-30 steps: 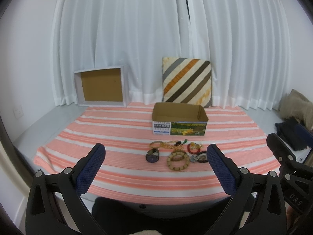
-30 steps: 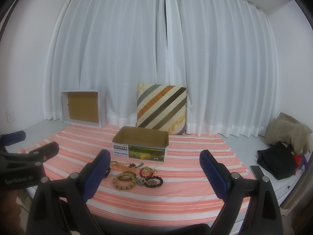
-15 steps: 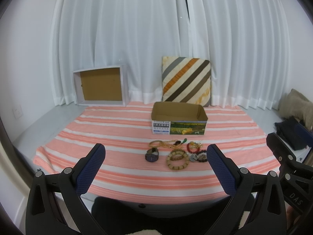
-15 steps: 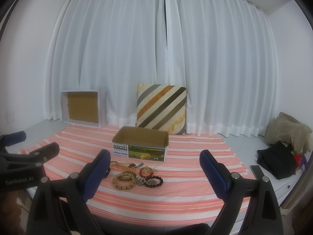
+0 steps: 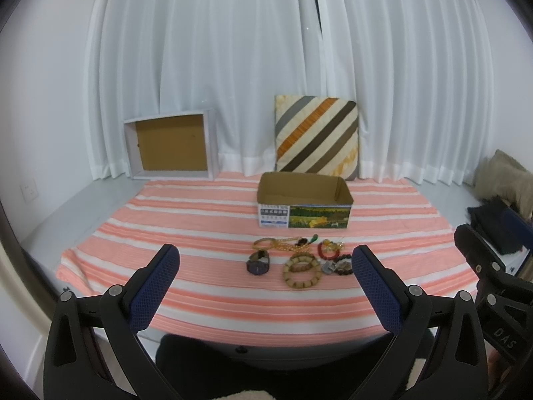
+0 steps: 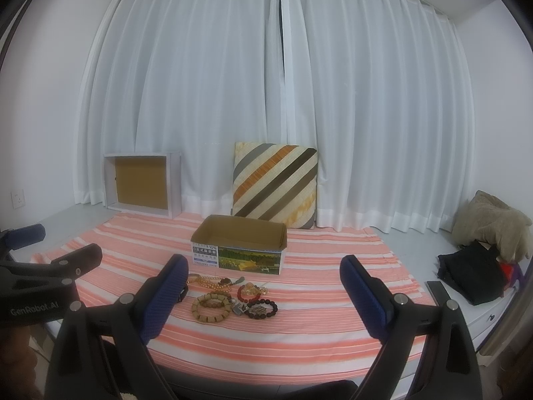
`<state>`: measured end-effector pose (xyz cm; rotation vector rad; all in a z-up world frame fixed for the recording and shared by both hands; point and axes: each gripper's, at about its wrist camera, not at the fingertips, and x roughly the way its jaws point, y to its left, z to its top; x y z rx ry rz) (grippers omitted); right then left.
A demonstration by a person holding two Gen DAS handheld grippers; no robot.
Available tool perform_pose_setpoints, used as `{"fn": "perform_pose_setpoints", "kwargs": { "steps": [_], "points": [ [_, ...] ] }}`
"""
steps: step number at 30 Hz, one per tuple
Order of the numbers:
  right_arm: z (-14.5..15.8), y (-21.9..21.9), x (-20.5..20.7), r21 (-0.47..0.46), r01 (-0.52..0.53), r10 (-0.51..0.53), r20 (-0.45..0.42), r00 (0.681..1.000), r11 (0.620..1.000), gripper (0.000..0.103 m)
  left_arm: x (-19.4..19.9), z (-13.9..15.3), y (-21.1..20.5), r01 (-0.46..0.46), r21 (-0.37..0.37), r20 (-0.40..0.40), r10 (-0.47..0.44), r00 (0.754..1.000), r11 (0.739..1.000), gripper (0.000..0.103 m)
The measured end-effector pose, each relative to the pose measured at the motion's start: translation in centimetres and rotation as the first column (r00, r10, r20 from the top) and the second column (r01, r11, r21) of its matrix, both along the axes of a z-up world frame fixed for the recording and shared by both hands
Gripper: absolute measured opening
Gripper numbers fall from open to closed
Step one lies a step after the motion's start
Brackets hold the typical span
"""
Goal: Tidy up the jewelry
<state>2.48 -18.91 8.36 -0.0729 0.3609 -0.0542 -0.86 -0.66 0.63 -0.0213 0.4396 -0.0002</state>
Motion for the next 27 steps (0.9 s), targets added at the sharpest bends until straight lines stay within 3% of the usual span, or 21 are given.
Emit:
{"fn": "perform_pose_setpoints", "kwargs": {
  "steps": [27],
  "points": [
    [-0.43, -0.32, -0.03, 0.007, 0.004, -0.004, -0.005, 1.0, 1.0, 0.094, -0.15, -0.48, -0.62, 0.02, 0.018, -0.02, -0.02, 1.0, 1.0, 0.103]
  ]
}}
